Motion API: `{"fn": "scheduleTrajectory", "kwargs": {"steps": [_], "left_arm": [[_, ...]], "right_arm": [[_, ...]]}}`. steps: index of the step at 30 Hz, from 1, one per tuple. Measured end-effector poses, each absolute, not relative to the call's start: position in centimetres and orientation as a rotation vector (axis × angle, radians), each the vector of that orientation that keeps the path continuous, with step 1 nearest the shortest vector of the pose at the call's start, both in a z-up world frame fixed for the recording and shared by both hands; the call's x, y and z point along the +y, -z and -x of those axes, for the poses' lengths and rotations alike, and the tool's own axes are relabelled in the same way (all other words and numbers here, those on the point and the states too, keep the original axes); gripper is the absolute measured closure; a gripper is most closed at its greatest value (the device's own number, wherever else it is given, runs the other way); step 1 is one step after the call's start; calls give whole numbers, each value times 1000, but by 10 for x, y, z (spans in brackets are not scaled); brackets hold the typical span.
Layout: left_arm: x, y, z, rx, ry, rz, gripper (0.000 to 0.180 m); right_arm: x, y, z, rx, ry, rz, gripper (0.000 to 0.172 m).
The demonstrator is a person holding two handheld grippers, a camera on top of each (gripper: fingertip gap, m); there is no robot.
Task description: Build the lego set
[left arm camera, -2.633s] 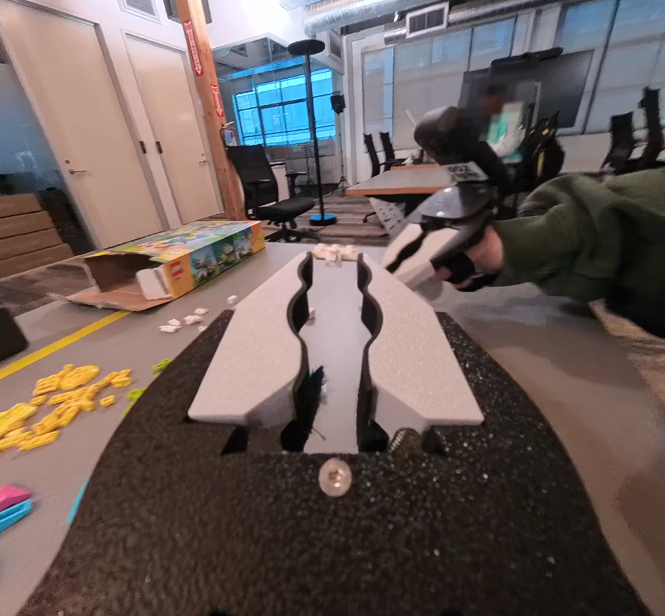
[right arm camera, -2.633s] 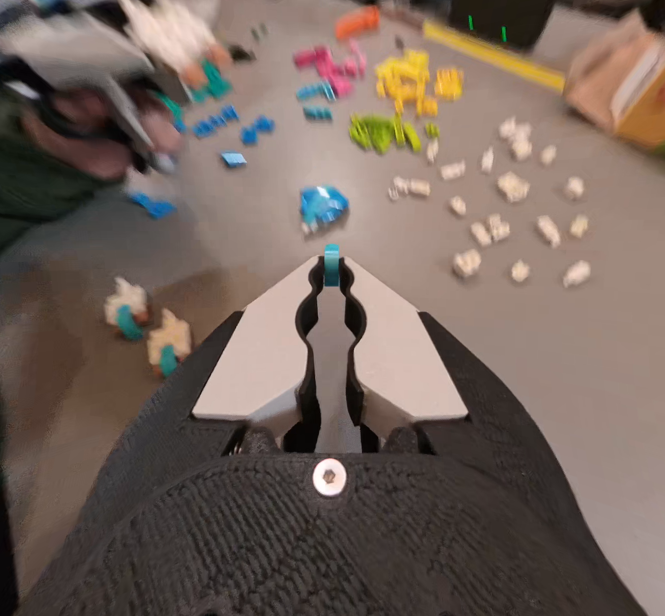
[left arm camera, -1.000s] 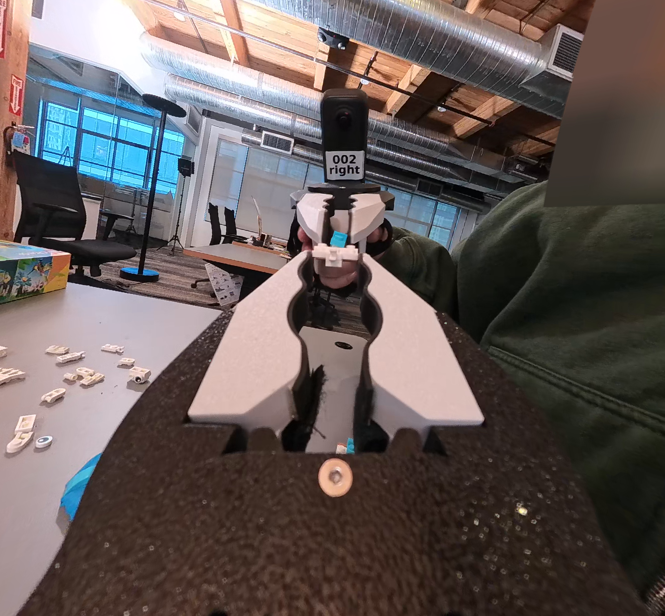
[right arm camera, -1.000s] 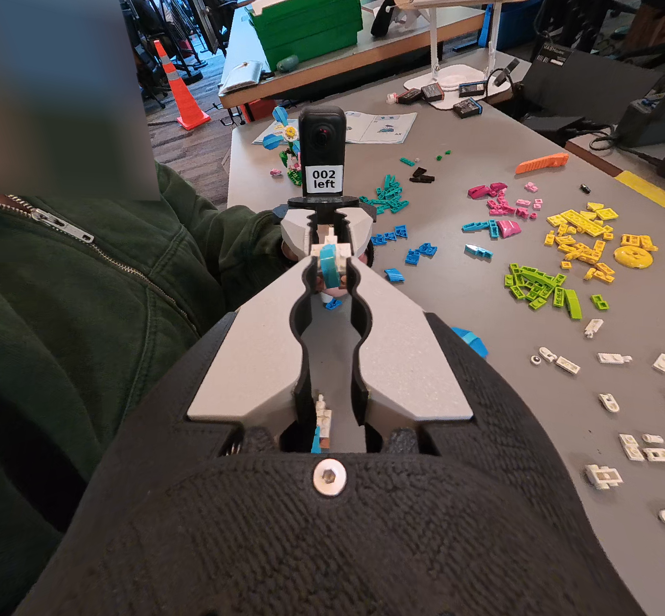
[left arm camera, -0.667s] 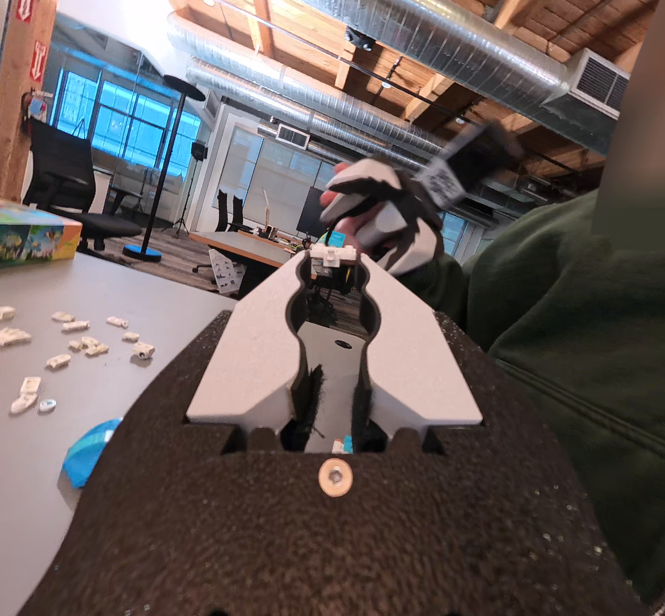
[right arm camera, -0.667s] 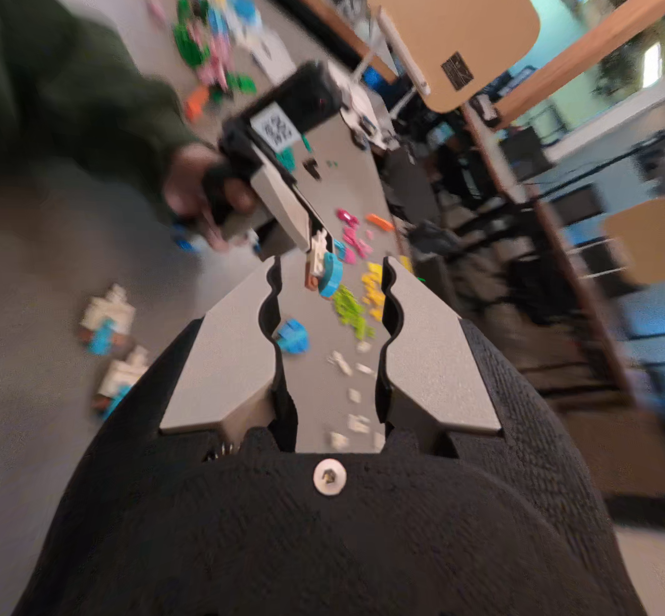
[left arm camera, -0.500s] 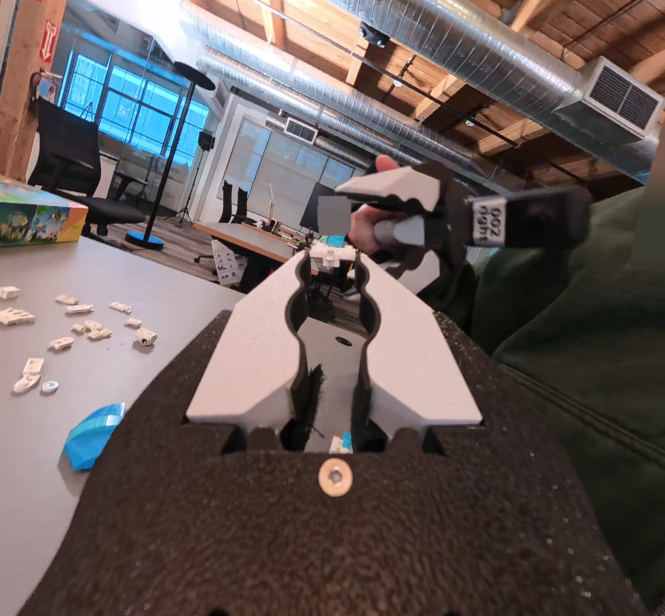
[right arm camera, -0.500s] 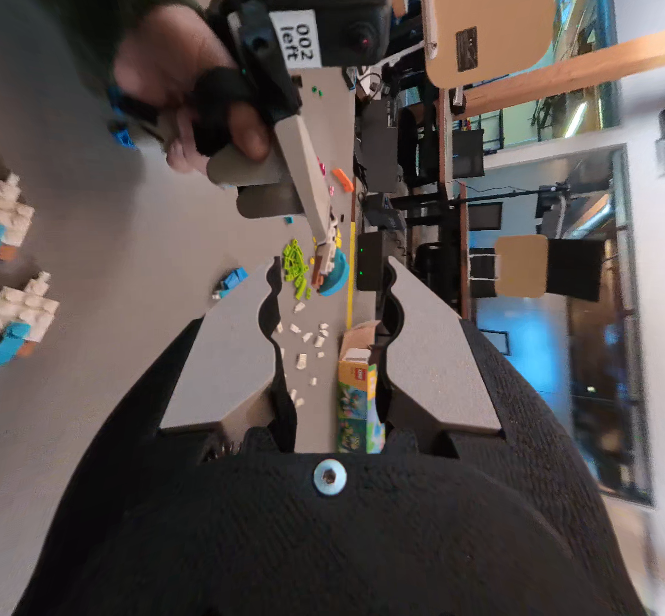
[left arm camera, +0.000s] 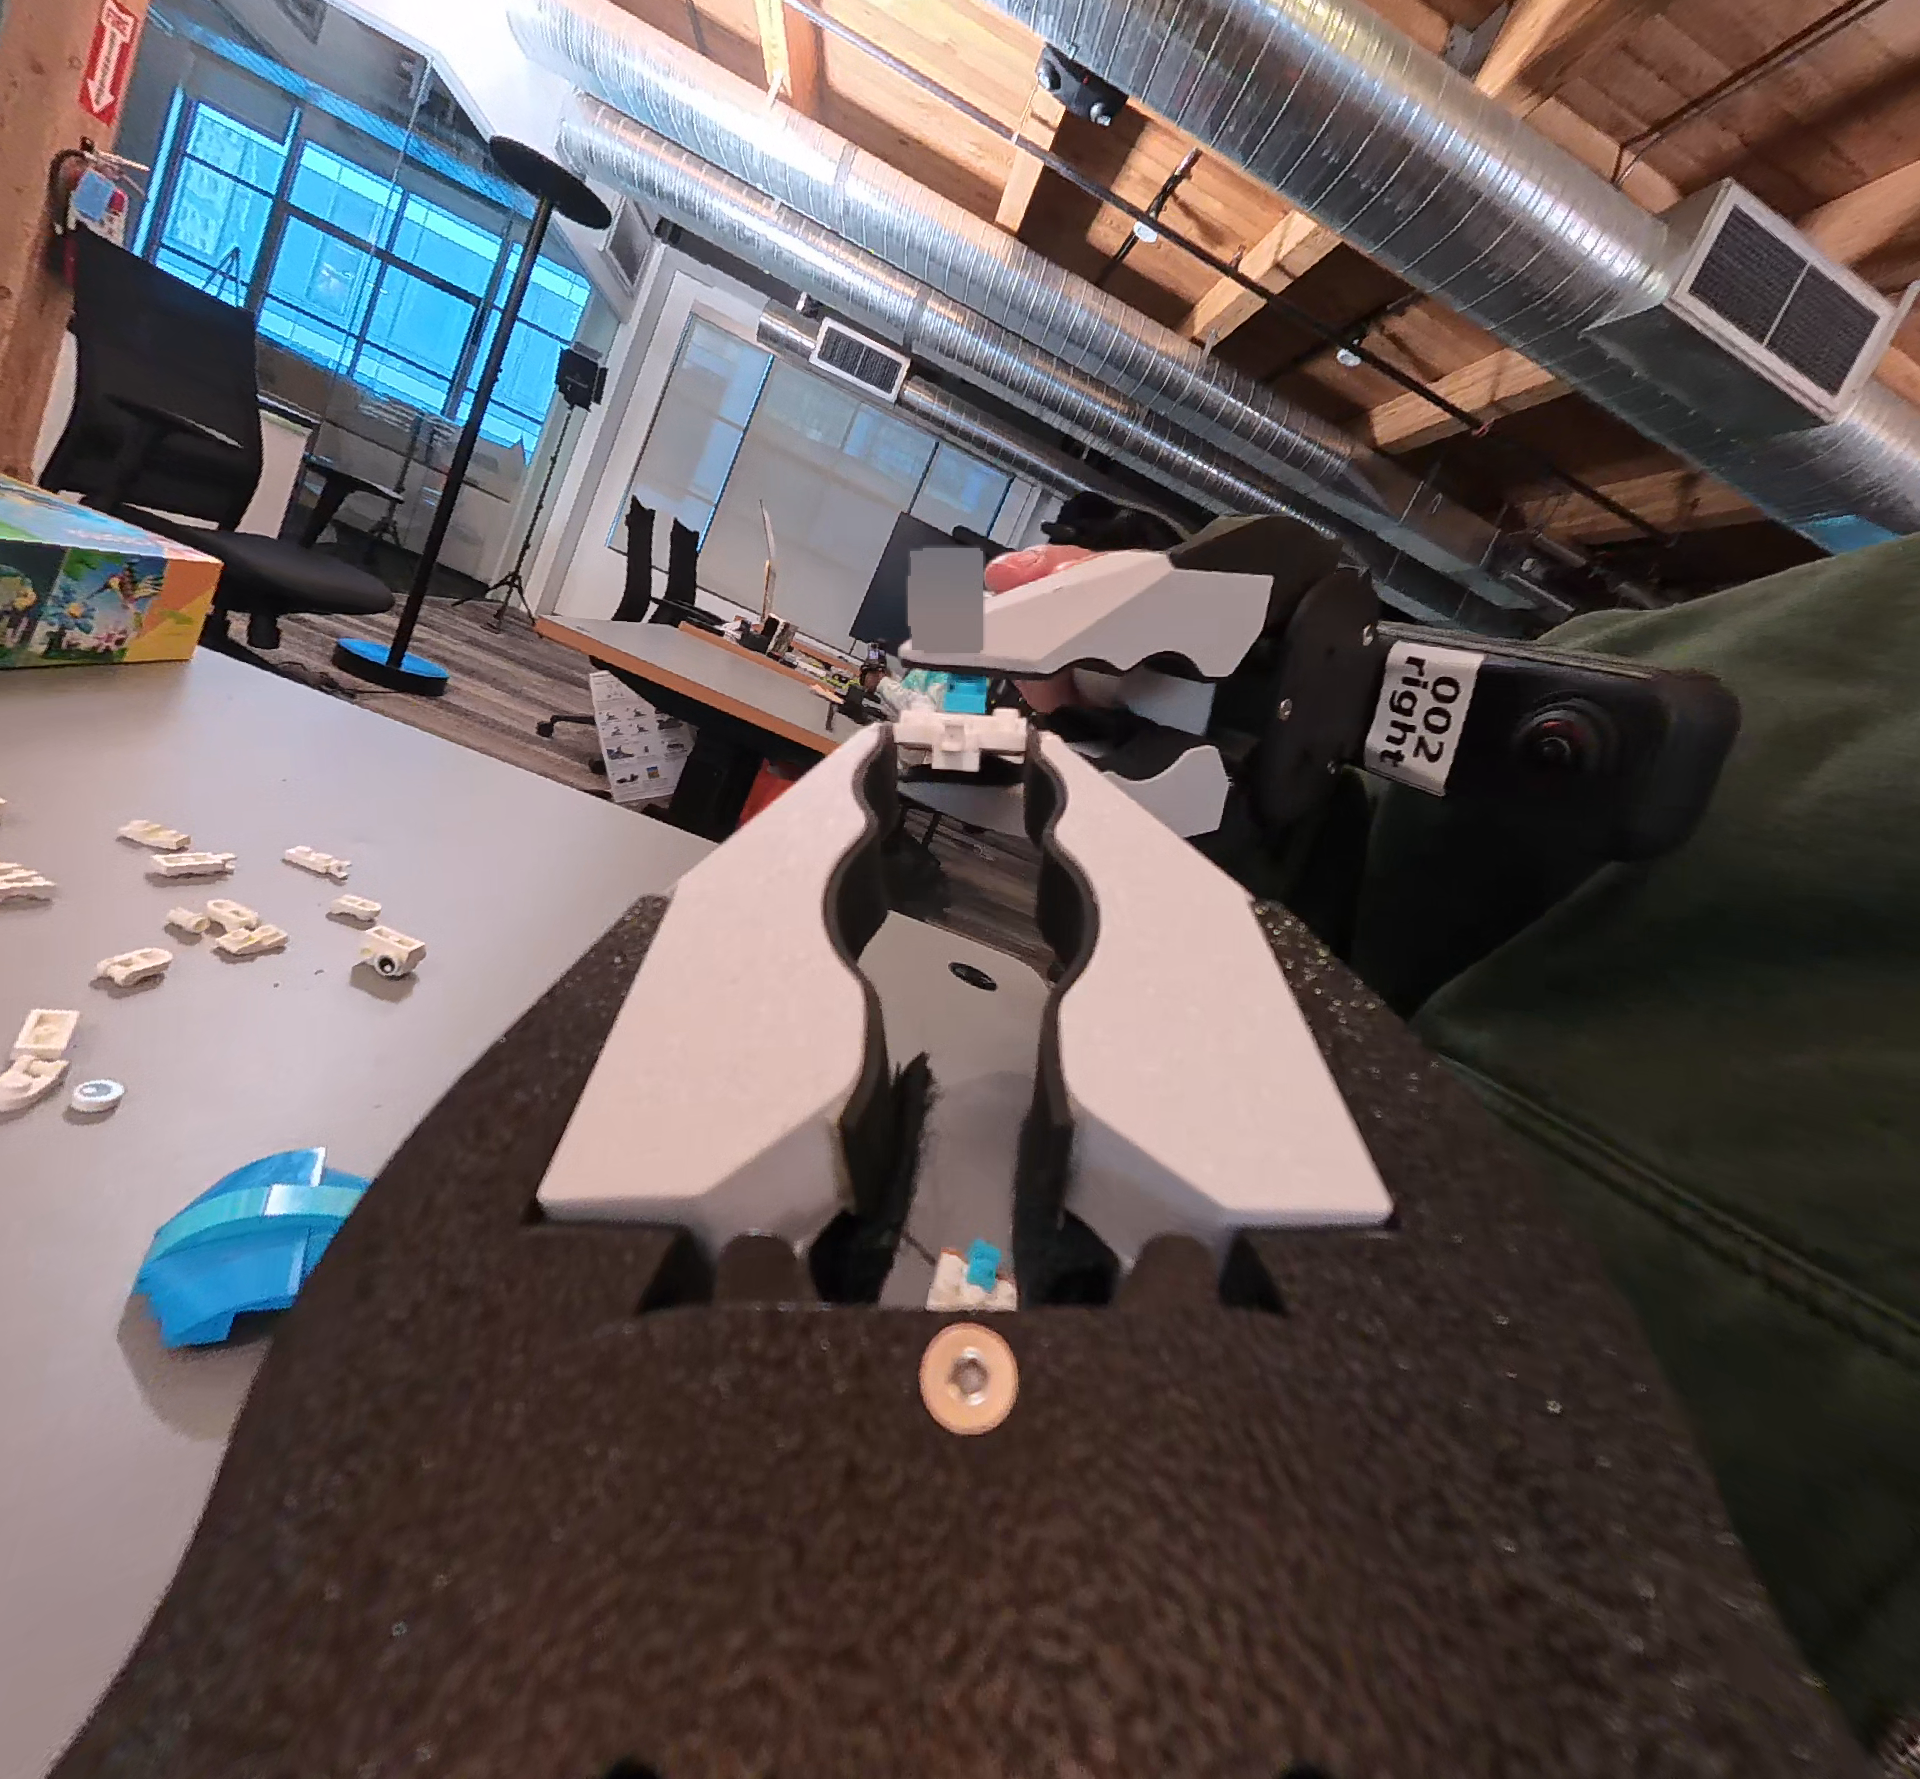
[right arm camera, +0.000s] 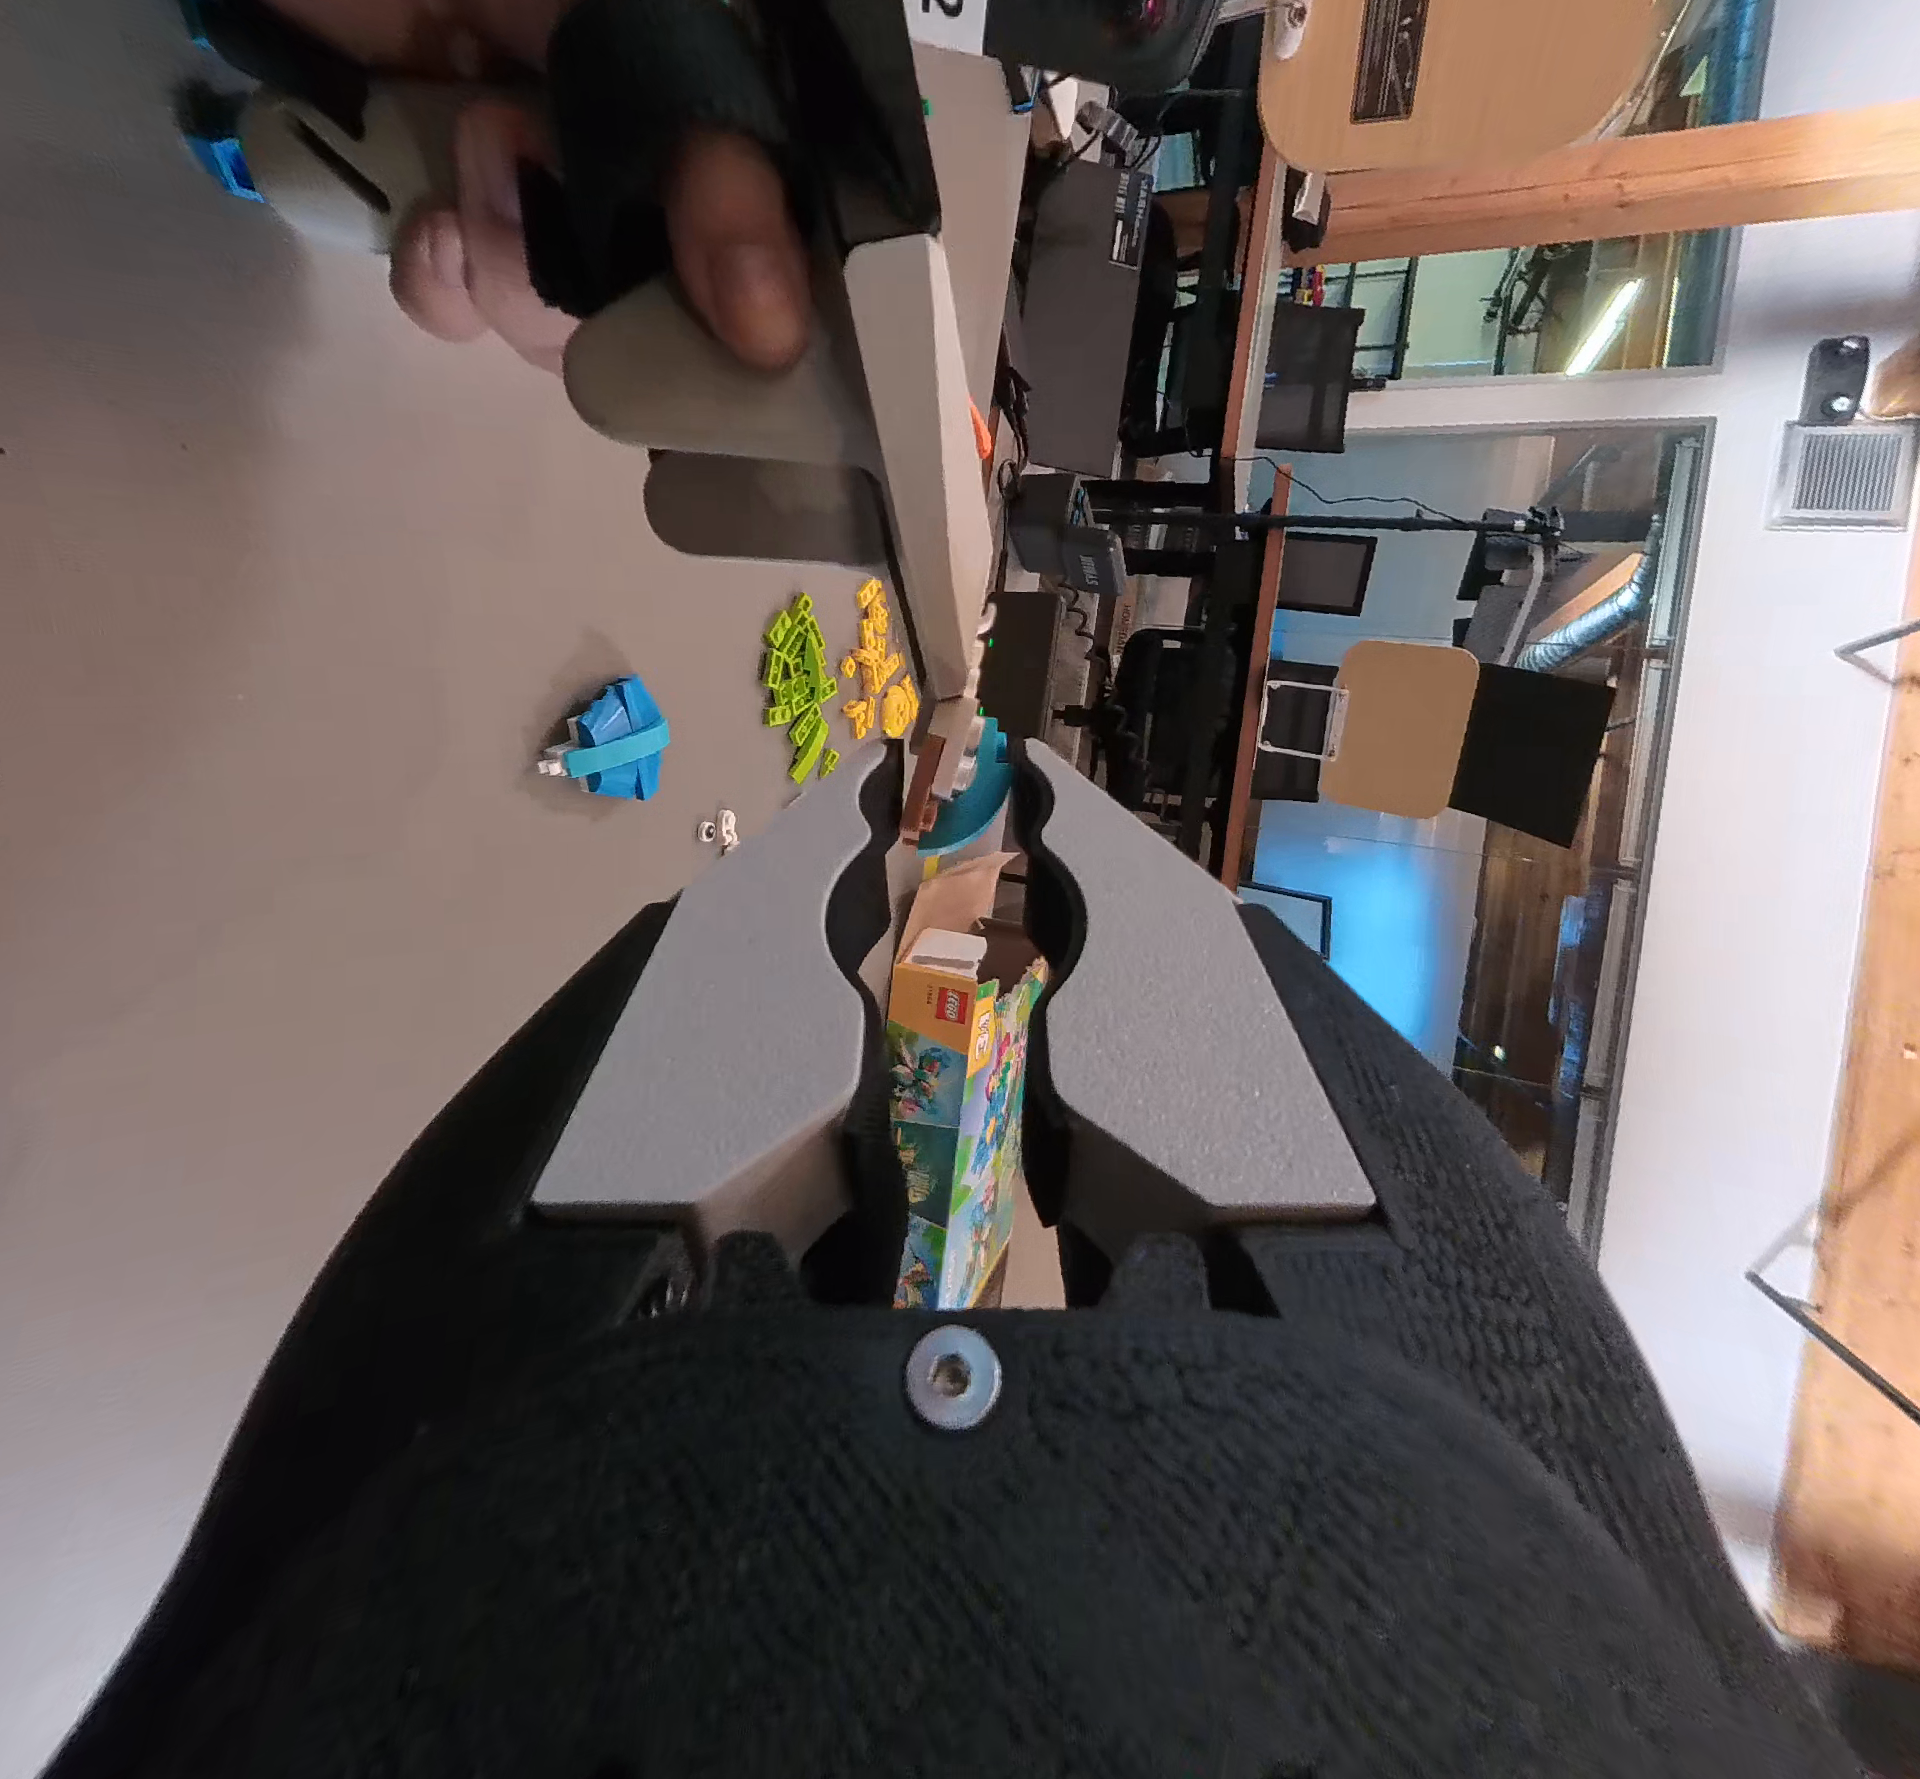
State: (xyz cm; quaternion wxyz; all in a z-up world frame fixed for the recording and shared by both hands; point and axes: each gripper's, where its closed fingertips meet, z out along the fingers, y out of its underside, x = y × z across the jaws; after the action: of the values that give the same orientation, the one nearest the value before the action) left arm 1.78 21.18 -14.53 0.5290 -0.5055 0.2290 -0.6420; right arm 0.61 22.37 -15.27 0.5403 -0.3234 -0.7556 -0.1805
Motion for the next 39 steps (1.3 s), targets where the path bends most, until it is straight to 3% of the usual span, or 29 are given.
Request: {"fn": "scheduleTrajectory", "kwargs": {"steps": [15,20,26,29,39], "left_arm": [[209,143,-18,542,1590,1194,159],[209,140,-15,534,1603,1165,159],[202,135,-16,572,1598,1119,159],[199,133,-16,583,1601,1100,159],[197,131,-16,595,1596,1078,159]], "right_arm": [[219,149,-9,-1797,321,825,152],[209,140,-7,-1728,20,964,126],[200,114,-11,-1475,-702,1272,149],[197,114,-12,-1394,-962,1410,151],[196,123,-12,-1337,-1155,1551,164]]}}
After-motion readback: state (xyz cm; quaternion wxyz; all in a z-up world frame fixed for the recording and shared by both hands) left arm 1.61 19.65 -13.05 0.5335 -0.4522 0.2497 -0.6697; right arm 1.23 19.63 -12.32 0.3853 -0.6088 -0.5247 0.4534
